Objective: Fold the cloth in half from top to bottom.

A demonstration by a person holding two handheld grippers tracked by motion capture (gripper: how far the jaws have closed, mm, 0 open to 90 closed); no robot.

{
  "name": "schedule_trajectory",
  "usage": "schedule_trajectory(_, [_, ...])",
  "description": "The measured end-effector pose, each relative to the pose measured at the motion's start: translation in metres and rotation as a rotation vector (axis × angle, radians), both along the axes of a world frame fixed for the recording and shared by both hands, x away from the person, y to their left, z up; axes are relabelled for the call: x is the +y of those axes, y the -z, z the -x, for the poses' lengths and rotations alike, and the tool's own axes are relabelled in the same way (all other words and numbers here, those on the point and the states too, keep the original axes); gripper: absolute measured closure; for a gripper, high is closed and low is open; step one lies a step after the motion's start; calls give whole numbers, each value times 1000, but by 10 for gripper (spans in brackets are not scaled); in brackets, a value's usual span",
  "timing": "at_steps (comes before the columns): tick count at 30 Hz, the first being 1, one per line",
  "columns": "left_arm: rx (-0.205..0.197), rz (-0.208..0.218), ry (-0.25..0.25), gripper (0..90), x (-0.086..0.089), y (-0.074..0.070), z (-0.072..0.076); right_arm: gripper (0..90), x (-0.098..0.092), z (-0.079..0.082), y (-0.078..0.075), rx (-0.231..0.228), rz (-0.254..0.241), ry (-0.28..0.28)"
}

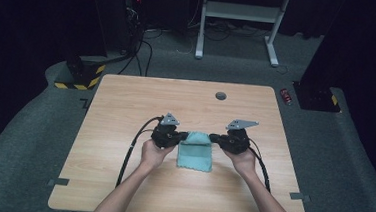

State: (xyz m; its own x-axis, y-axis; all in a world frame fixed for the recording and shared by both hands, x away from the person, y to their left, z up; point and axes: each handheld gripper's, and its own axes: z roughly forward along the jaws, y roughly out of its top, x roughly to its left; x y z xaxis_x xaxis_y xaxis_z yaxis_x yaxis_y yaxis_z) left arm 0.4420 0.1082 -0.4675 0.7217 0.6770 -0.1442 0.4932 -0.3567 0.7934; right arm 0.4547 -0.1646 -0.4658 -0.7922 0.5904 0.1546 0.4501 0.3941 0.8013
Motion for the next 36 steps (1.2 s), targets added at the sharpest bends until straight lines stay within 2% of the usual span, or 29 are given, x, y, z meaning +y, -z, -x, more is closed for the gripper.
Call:
schedule_trajectory(19, [10,23,7,886,5,9,10,875,2,10,6,7,11,-19])
schedule_trajectory(31, [-2,-12,24,885,2,11,16,874,1,16,13,17,12,-29])
schedule_trajectory(36, [9,-20,22,885,2,14,19,874,1,19,15,18,15,-36])
